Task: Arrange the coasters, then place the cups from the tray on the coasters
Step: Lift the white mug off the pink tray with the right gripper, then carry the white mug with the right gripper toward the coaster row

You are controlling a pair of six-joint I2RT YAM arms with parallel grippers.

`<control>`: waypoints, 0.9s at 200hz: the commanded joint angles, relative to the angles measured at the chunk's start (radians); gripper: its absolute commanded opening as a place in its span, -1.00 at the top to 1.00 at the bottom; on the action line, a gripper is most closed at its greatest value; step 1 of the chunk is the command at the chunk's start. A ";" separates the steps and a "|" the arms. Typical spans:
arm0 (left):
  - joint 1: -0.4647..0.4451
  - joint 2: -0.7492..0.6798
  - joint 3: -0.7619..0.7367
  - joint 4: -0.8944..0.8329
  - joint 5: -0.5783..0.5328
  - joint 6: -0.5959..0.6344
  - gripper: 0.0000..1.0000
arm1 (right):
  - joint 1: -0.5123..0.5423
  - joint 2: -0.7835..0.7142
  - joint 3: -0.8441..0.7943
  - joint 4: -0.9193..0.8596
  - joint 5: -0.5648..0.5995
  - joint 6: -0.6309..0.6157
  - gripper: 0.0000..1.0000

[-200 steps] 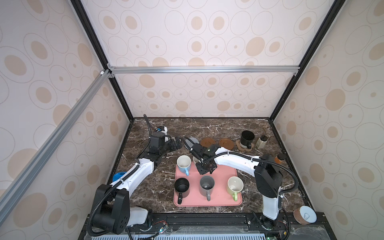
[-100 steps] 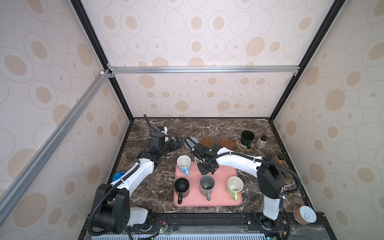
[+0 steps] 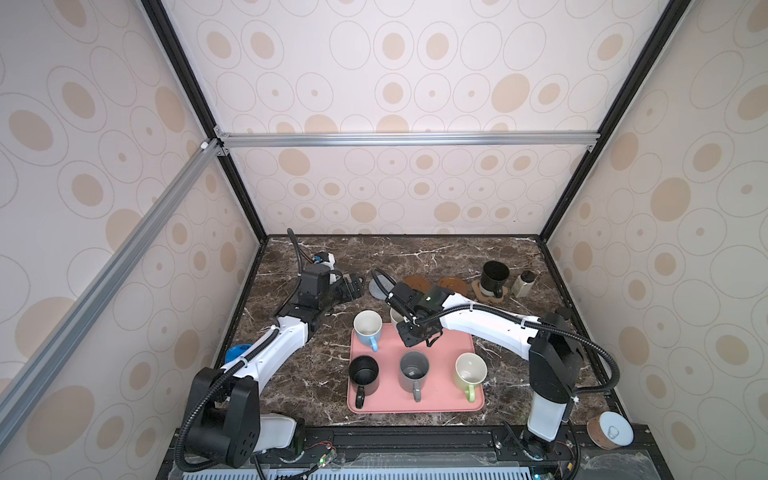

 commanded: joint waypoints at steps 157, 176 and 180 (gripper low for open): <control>0.005 0.007 0.026 0.019 0.009 0.004 -1.00 | -0.083 -0.107 -0.013 -0.023 0.028 0.008 0.82; 0.006 0.006 0.026 0.019 0.008 0.007 -1.00 | -0.099 -0.113 -0.019 -0.025 0.031 0.009 0.82; 0.005 0.006 0.025 0.018 0.008 0.007 -1.00 | -0.102 -0.115 -0.021 -0.026 0.032 0.009 0.82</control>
